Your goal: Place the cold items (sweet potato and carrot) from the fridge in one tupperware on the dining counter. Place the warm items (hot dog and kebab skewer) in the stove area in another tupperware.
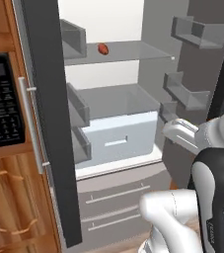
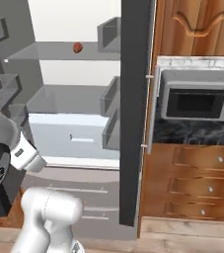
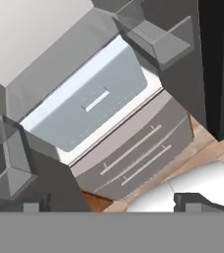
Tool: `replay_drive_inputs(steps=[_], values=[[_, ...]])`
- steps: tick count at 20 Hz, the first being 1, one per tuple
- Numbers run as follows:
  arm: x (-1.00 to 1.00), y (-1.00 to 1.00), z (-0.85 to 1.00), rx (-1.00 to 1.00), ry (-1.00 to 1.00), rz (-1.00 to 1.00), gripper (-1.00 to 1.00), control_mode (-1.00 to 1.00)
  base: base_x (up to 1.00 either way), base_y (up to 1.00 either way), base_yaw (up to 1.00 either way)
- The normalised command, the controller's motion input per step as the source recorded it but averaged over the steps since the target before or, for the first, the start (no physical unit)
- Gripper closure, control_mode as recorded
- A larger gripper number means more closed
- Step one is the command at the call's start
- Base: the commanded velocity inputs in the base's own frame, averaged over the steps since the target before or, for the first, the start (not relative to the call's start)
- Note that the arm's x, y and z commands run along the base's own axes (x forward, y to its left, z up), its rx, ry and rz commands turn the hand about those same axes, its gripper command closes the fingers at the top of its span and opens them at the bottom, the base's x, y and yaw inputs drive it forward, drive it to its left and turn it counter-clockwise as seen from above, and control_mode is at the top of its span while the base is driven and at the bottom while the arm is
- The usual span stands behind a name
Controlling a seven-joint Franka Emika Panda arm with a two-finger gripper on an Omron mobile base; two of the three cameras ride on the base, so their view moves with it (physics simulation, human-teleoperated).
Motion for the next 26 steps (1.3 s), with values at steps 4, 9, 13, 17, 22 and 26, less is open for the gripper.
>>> replay_drive_inputs(steps=[4, 9, 13, 17, 22, 26], values=[[0.00, 0.00, 0.00, 0.00, 0.00, 0.00, -1.00, 1.00, 0.77, -0.16, 0.00], [0.00, 0.00, 0.00, 0.00, 0.00, 0.00, -1.00, 1.00, 0.69, -0.17, 0.00], [0.00, 0.00, 0.00, 0.00, 0.00, 0.00, -1.00, 1.00, 0.75, -0.10, 0.00], [0.00, 0.00, 0.00, 0.00, 0.00, 0.00, -1.00, 1.00, 0.65, -0.09, 0.02], [0.58, 0.02, 0.54, -0.10, 0.05, 0.00, -1.00, -1.00, 0.00, 0.00, 0.00], [0.70, 0.00, 0.91, -0.20, 0.08, 0.00, -1.00, -1.00, 0.00, 0.00, 0.00]])
